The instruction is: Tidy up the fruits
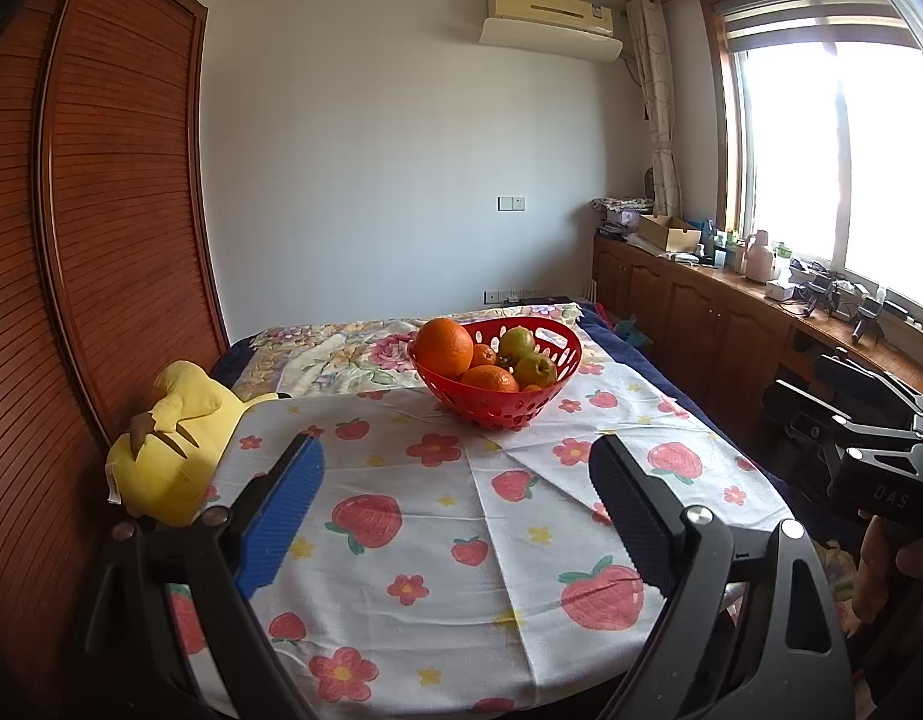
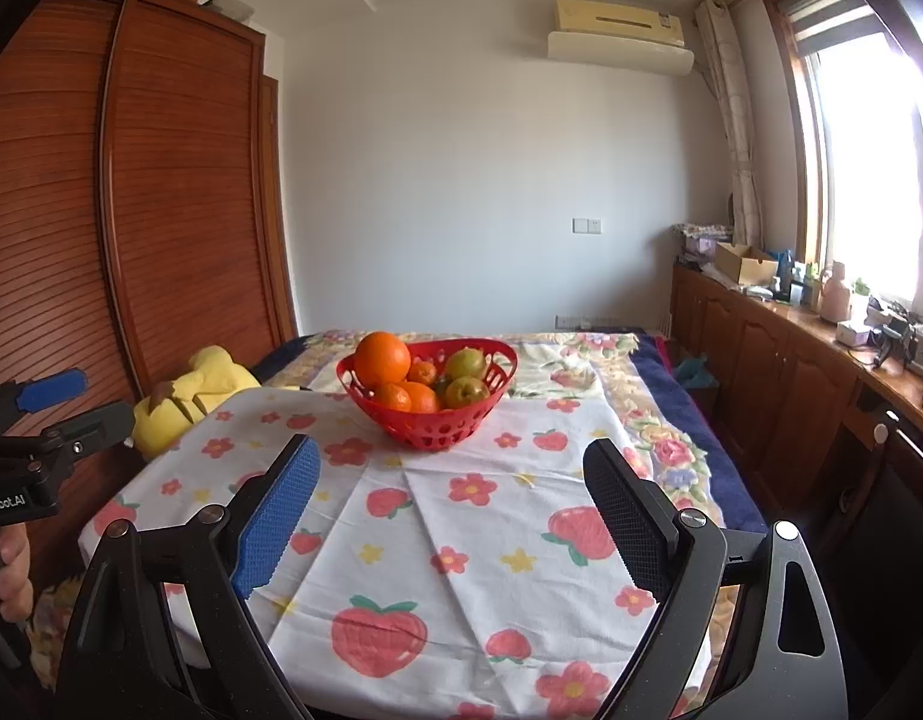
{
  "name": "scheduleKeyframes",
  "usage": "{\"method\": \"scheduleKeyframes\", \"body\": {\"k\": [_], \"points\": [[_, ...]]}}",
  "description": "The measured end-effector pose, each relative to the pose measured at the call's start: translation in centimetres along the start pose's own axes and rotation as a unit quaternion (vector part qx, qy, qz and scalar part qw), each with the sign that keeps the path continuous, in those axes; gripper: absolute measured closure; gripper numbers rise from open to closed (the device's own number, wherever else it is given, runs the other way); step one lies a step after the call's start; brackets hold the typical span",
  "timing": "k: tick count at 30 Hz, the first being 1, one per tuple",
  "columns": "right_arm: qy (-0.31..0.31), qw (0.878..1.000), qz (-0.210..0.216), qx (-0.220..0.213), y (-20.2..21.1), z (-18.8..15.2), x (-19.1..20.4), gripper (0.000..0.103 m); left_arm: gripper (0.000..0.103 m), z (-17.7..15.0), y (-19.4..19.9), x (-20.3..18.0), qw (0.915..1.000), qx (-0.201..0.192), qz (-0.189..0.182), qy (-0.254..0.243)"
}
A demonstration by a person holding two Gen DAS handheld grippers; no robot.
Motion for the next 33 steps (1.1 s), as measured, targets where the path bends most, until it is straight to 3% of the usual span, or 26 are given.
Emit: {"method": "scheduleKeyframes", "body": {"k": [33], "points": [[-0.001,1.000,-0.003,-0.001,0.0,0.0,-0.2,0.012,0.012,0.2,1.1,-0.2,0.9999,-0.011,-0.002,-0.001]]}}
Point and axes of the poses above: each gripper's, at about its wrist camera, not at the fingertips, and y roughly against the way its jaws point, x to its left, z to its top, the point moved 9 cm from there along -y, roughly the way its jaws point, and after that the axes turned 4 degrees about y, right-handed, at the moved point
